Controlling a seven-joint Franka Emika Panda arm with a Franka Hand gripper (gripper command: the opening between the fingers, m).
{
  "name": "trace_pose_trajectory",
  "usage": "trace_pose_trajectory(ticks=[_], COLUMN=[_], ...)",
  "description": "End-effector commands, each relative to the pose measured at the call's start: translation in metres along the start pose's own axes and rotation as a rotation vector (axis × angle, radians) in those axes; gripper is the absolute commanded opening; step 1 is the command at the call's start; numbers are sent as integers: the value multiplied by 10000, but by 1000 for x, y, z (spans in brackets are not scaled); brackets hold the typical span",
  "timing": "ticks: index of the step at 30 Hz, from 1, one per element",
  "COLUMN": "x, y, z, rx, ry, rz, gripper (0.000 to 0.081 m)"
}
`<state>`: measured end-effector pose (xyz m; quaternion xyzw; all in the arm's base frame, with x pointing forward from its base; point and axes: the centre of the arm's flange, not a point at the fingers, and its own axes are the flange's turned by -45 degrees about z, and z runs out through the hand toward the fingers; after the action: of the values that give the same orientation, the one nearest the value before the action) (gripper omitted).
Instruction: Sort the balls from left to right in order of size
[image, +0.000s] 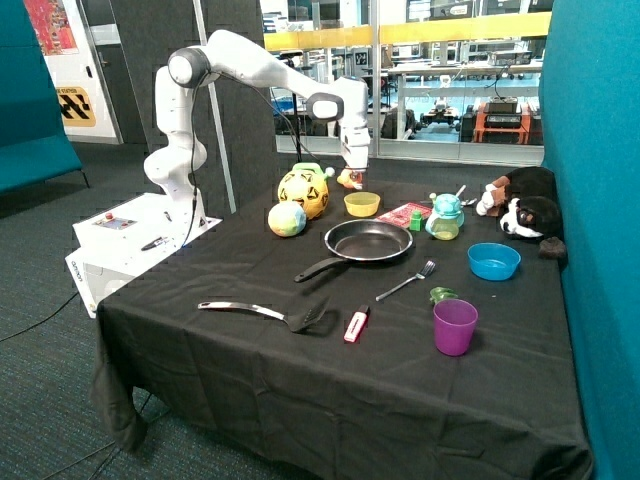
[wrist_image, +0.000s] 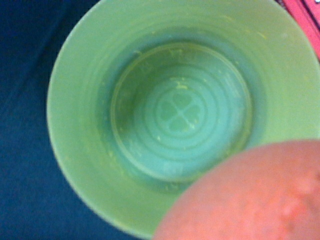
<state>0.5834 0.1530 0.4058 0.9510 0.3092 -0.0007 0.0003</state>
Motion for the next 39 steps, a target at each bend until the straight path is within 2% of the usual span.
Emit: trace_pose_trajectory(ticks=[1, 9, 16, 29, 39], x=[-20, -42, -63, -111, -148], y=[8, 25, 44, 97, 125], z=[-42, -71, -83, -91, -89], rx=[1, 1, 2, 2, 3], ry=[15, 15, 15, 15, 15], rz=[-194, 32, 449, 1452, 1778], gripper=[0, 0, 0, 0, 0])
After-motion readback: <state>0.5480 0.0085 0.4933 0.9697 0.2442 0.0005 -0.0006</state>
